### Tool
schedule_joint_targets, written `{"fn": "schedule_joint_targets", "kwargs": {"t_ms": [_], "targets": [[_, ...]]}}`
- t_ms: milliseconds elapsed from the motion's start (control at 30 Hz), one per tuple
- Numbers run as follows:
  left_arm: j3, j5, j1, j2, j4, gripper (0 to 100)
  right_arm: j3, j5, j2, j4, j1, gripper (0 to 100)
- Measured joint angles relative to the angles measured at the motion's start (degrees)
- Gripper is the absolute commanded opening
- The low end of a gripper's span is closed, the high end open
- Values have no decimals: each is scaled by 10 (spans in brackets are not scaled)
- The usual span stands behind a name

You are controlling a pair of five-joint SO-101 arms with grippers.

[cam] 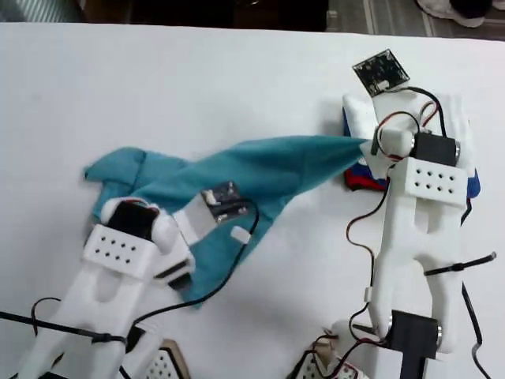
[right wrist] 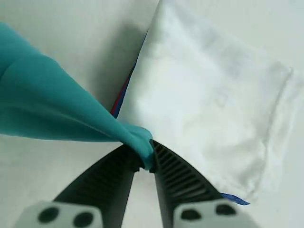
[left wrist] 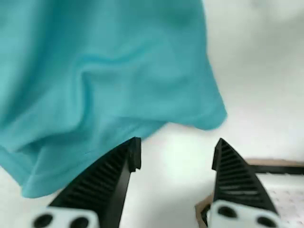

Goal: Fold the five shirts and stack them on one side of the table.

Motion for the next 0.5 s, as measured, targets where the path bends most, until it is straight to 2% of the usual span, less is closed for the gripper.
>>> {"fn": "schedule_joint_targets", "kwargs": {"t_ms": [133,267,367,500], "targets": [[28,-4,-82,29,-101,256,0,0,0,0,1,20],[47,-44,-193,119,-207,256,0,0,0,0,1,20],[28,-66,-255,222,-238,255,0,0,0,0,1,20],[-65,-69,-271,367,-242,255,0,0,0,0,-1,20]]}}
